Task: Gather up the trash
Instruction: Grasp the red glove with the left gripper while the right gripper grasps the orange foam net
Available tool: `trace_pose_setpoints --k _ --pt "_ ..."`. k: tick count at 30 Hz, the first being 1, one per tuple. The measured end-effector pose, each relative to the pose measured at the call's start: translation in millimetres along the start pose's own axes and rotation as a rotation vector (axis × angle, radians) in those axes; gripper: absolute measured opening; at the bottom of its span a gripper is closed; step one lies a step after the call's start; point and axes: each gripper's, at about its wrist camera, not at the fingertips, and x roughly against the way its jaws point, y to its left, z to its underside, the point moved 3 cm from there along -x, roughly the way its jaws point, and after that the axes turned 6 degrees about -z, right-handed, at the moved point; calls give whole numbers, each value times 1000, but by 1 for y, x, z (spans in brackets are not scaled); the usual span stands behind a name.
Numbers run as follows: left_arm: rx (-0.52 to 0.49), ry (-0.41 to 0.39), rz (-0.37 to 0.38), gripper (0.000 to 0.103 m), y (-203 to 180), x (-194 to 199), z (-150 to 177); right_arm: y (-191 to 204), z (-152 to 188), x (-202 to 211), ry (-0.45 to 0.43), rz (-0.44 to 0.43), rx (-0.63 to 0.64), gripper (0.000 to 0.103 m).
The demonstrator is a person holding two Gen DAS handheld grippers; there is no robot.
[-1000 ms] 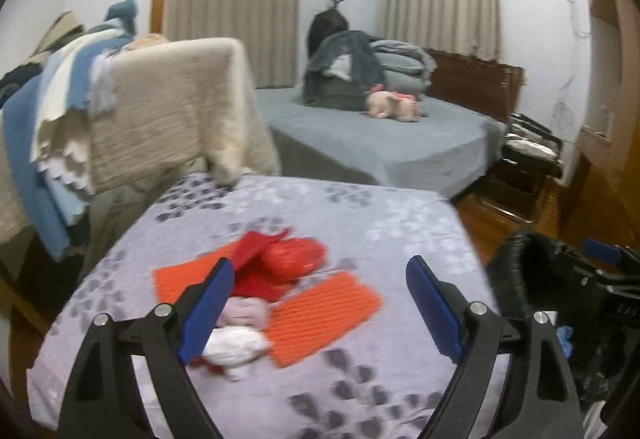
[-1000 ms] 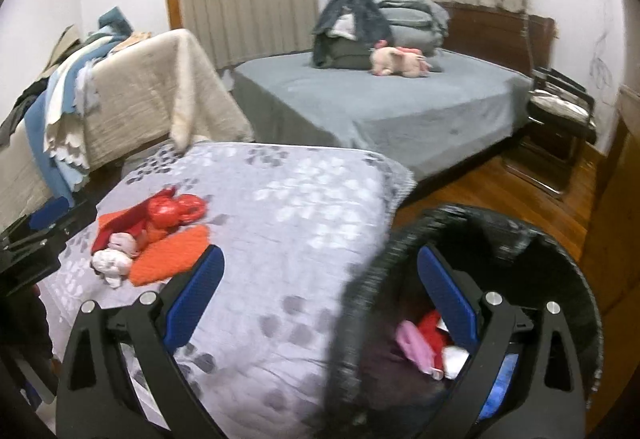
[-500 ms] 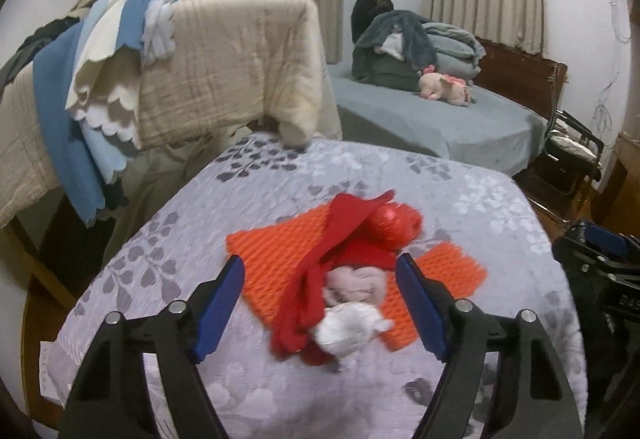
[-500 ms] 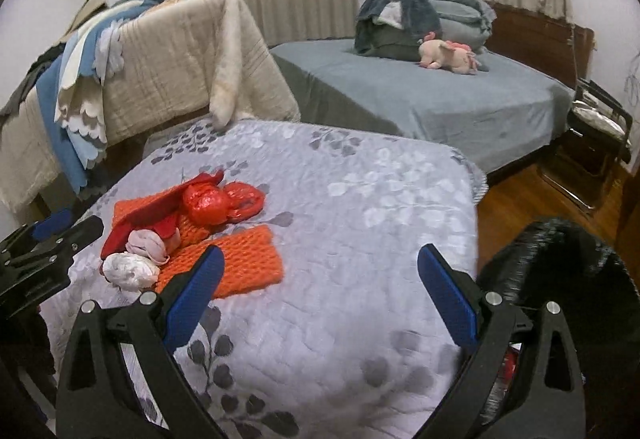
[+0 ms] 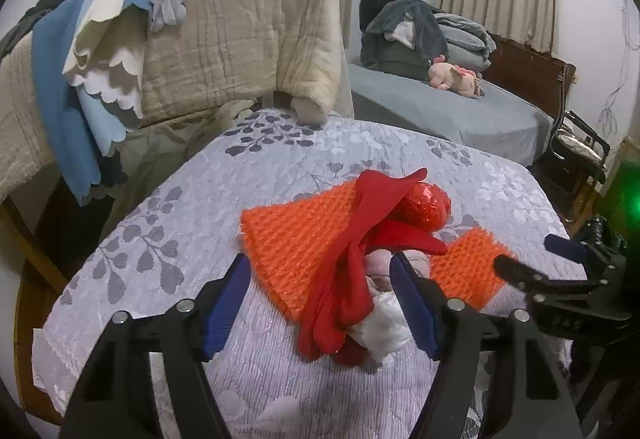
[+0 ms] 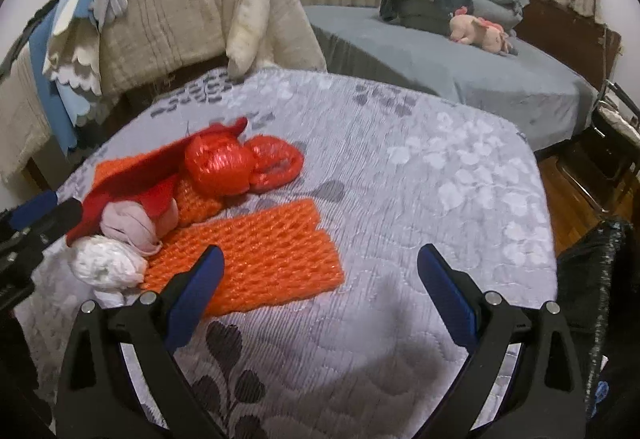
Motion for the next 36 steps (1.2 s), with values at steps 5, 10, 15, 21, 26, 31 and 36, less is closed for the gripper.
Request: trace_pose_setpoints --k 5,10,15,21,26,31,36 --pt "-1 7 14 70 -2 -7 -1 1 3 -15 44 -5 4 85" --pt "-2 15 26 69 -5 -13 0 5 5 -22 77 -26 16 77" --pt "3 23 39 65 -8 -18 0 14 6 -22 79 -80 42 48" --pt "9 24 52 59 -10 -20 -4 19 5 -17 52 -98 65 13" --pt "12 22 62 50 -13 -19 -9 18 2 -8 30 -116 65 10" --pt "15 27 81 36 -15 -20 -14 9 -4 5 -1 -109 46 10" --pt "6 34 86 29 -20 -21 -14 -4 -11 14 -20 -96 22 10"
